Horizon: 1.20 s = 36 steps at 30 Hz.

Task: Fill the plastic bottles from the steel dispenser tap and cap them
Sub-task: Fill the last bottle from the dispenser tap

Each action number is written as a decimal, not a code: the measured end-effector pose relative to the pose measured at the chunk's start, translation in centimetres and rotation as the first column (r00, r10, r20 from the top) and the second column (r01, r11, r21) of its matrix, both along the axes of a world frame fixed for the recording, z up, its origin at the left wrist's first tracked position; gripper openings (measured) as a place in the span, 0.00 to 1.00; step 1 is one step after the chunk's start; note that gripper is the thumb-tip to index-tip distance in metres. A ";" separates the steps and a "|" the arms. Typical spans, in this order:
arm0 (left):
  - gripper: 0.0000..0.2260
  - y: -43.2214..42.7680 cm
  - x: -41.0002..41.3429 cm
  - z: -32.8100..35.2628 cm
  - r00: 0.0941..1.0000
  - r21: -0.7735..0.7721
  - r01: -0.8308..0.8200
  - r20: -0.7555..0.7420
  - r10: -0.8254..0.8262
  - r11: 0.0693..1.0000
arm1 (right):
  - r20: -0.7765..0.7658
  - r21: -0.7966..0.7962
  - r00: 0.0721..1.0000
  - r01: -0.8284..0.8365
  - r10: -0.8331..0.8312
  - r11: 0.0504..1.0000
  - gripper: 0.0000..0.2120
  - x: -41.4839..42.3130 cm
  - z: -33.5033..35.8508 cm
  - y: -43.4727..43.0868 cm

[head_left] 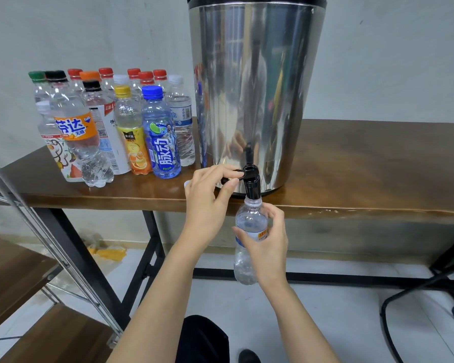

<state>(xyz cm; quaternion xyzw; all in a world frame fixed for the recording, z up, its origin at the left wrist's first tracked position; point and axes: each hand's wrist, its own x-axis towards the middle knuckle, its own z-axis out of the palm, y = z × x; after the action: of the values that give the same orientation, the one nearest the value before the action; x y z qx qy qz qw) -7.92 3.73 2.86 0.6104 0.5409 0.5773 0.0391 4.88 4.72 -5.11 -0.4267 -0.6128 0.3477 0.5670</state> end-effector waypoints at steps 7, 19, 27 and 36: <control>0.09 0.0 0.3 -0.1 1.000 0.002 -0.009 0.025 0.009 1.000 | 0.005 -0.020 1.000 -0.020 0.020 1.000 0.33 0.1 0.2 0.0; 0.05 -0.2 0.7 0.0 0.998 0.018 0.000 0.065 -0.001 1.000 | 0.013 -0.029 0.999 -0.031 0.032 0.999 0.33 0.4 0.3 0.0; 0.09 -0.3 0.8 0.0 0.998 0.007 -0.009 0.068 0.008 1.000 | 0.025 -0.039 0.999 -0.044 0.045 0.998 0.32 0.5 0.4 0.2; 0.07 -0.2 1.0 -0.3 0.998 0.027 0.003 0.064 -0.005 1.000 | 0.030 -0.050 0.998 -0.046 0.048 0.998 0.32 0.7 0.4 0.2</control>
<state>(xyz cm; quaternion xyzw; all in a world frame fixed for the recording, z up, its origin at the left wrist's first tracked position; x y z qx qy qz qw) -6.88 3.54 2.58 0.5932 0.5302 0.6038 0.0492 5.59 4.93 -4.72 -0.4315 -0.6226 0.3694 0.5383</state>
